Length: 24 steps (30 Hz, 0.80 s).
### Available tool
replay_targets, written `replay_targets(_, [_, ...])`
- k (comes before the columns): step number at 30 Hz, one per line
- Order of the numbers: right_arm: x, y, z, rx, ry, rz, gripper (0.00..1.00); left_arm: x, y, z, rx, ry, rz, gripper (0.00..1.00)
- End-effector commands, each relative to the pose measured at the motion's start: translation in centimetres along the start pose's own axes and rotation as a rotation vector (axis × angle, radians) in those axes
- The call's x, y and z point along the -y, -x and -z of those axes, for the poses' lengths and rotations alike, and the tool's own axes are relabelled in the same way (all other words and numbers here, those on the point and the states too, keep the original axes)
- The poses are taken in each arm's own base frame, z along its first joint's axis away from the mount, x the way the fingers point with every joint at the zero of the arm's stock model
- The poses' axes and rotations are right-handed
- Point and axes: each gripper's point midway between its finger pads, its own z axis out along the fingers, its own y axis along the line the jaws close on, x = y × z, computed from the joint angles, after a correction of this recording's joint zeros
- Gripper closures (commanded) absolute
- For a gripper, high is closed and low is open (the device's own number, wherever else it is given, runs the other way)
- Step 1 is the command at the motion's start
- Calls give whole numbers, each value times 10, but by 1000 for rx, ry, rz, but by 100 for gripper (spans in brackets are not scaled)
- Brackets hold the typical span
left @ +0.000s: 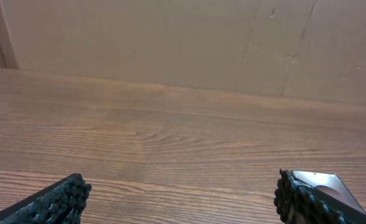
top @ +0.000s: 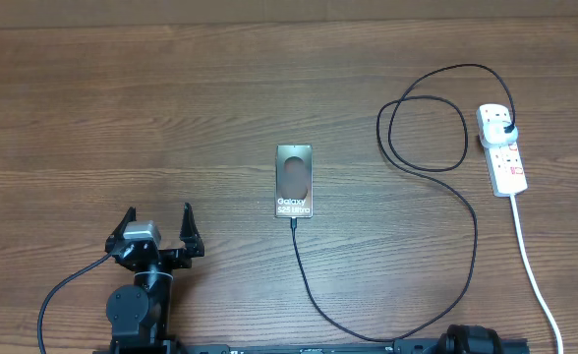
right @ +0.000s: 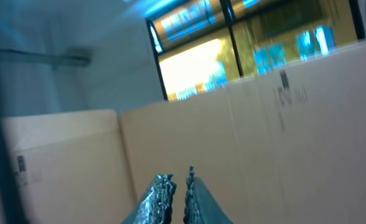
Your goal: Plug charger to phone and switch on socket
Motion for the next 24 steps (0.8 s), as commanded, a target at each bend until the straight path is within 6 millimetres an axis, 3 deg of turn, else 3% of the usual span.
replay_targets(1, [-26,9,36,80,46,47,85,1,0,0,3,-7,8,0])
replay_targets(15, [-123,10,190,419,207,358,85,1,0,0,3,-7,8,0])
replay_targets(24, [-161,-7,273,621,251,532,85,1,0,0,3,-7,8,0])
